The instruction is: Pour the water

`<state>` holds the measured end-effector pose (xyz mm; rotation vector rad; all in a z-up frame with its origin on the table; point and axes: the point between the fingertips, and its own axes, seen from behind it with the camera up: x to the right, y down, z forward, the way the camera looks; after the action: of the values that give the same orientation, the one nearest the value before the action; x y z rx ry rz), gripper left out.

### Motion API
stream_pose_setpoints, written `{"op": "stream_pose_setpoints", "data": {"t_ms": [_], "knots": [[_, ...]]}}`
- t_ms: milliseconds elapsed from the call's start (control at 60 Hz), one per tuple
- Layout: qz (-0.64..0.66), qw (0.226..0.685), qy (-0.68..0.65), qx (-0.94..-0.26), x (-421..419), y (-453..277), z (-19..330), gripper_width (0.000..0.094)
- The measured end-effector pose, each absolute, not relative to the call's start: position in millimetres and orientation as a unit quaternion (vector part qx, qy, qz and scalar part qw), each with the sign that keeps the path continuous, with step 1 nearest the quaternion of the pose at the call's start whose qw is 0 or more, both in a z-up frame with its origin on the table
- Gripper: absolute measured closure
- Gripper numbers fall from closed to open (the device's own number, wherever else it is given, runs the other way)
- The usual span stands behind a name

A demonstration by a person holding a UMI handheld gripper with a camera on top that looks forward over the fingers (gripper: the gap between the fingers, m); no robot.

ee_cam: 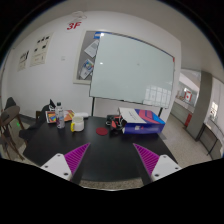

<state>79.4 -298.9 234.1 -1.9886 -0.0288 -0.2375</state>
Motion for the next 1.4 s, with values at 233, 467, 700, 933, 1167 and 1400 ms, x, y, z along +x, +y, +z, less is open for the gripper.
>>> {"op": "stream_pose_setpoints", "data": {"t_ms": [233,467,700,933,1167,1400], "knots": [[-0.102,0.518,0.000,-0.849,57,-275,180,0.0091],[-0.092,0.476,-0.005,-0.875,-18,-251,89,0.0089],[-0.023,0.490,-0.009,-0.871,-154,-160,51,0.0091],[0.009,0.549,-0.026,-0.835,-231,-11,66,0.0090],[0.004,0.578,-0.016,-0.816,-245,91,67,0.0113],[0.008,0.593,-0.020,-0.805,-247,115,60,0.0449]]}}
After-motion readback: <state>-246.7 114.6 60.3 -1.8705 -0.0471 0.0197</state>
